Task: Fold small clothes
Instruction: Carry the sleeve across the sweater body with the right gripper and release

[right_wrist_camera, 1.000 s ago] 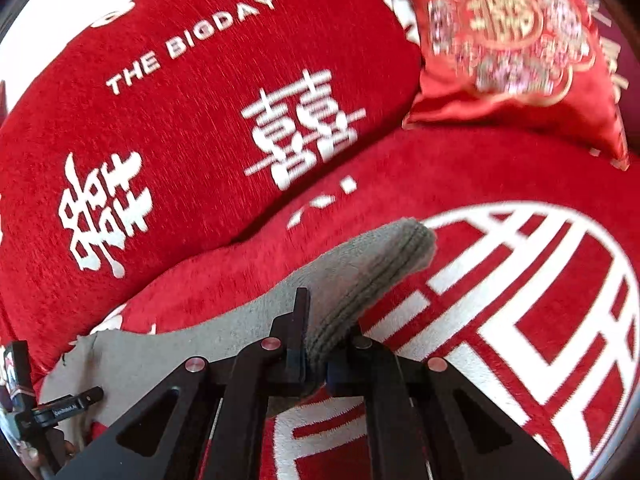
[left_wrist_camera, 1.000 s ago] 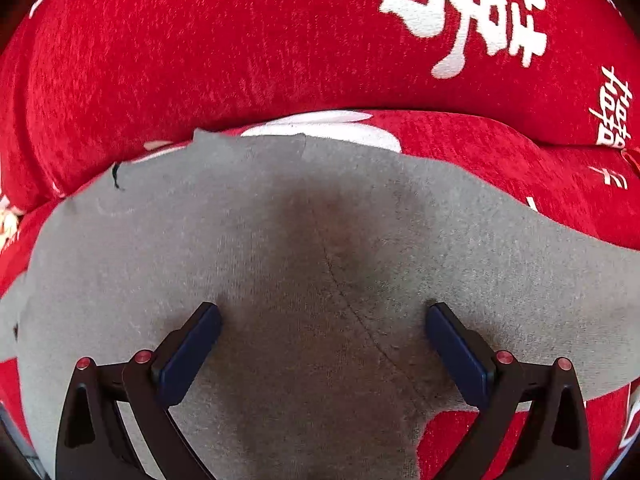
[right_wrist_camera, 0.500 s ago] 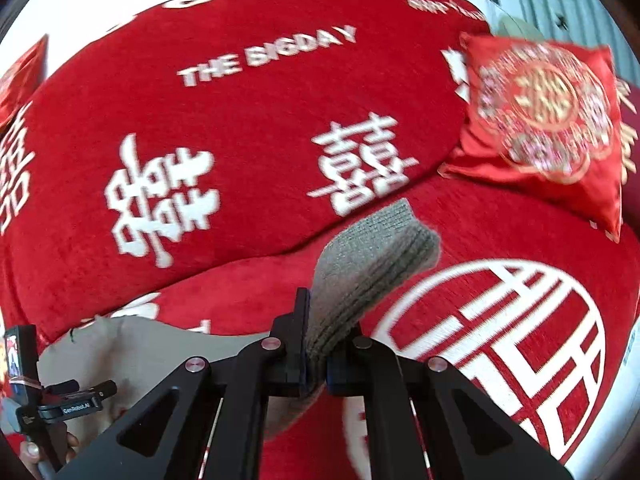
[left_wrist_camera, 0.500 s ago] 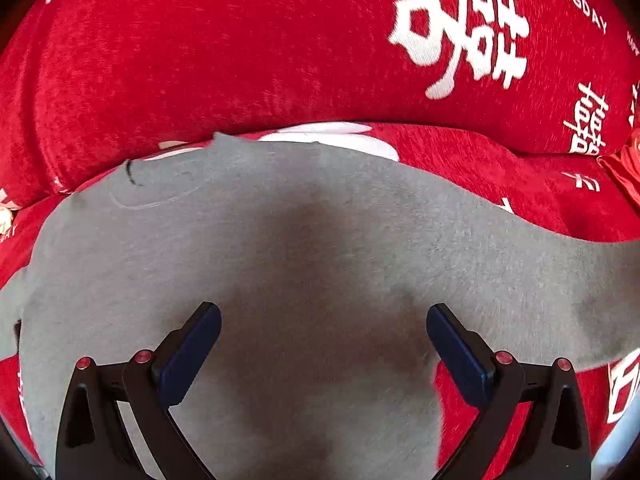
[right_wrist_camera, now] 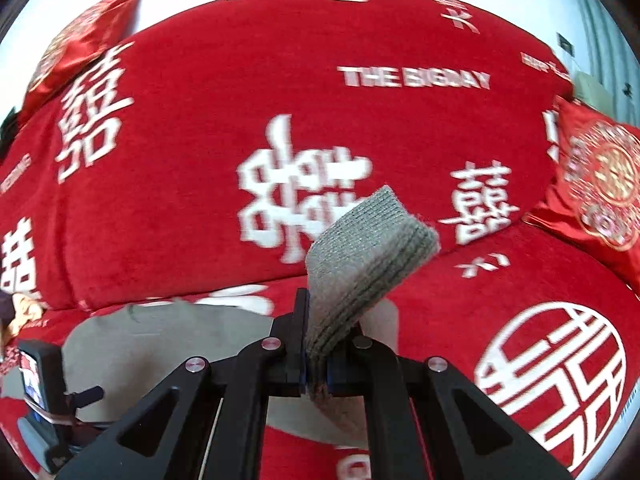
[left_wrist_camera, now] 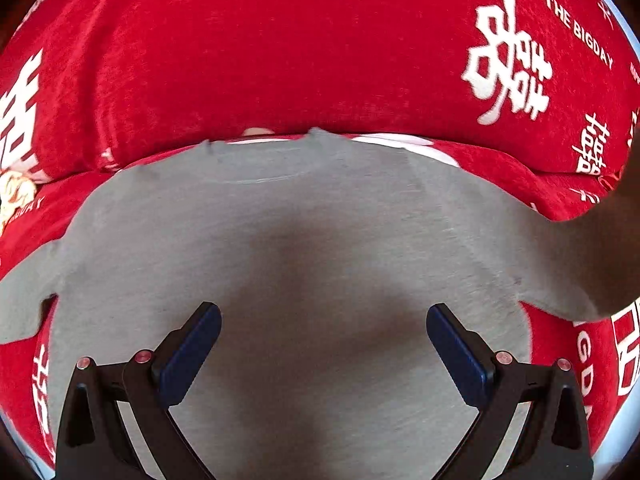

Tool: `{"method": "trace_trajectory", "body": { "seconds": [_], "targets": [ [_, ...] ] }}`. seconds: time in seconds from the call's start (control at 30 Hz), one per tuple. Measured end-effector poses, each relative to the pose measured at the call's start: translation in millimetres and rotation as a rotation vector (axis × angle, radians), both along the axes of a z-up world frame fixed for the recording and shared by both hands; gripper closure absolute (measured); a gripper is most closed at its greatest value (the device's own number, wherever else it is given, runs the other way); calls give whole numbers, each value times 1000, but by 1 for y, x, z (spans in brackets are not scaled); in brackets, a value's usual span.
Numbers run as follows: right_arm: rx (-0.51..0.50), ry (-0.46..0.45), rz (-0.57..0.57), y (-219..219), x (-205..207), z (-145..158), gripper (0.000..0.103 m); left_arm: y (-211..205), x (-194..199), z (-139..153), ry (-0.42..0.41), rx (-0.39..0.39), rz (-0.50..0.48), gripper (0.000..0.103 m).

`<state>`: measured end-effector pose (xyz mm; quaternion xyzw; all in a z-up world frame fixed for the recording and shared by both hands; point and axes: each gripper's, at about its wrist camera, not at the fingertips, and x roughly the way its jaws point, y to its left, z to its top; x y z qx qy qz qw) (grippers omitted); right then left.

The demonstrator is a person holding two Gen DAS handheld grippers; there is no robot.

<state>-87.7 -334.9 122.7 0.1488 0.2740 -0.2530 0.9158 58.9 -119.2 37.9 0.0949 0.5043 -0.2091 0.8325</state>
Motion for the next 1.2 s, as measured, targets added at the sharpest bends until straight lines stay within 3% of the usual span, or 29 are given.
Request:
{"method": "trace_trajectory", "body": {
  "seconds": [0.27,0.6,0.9,1.1,1.2],
  "targets": [
    [-20,15,121,81,57,9,97,62,15,-3,5,-6,55,0],
    [-58,67,288,197,132,5,97,168,46,-11,52,-55,221,0],
    [-75,149,398,275,180,-28,97,235,56,-24,81,-84,310,0],
    [-70,211,438,301,197,-56,97,250,56,-35,91,-118,339,0],
    [-46,253,464,310,204,-73,97,246,49,-38,41,-83,324,0]
  ]
}}
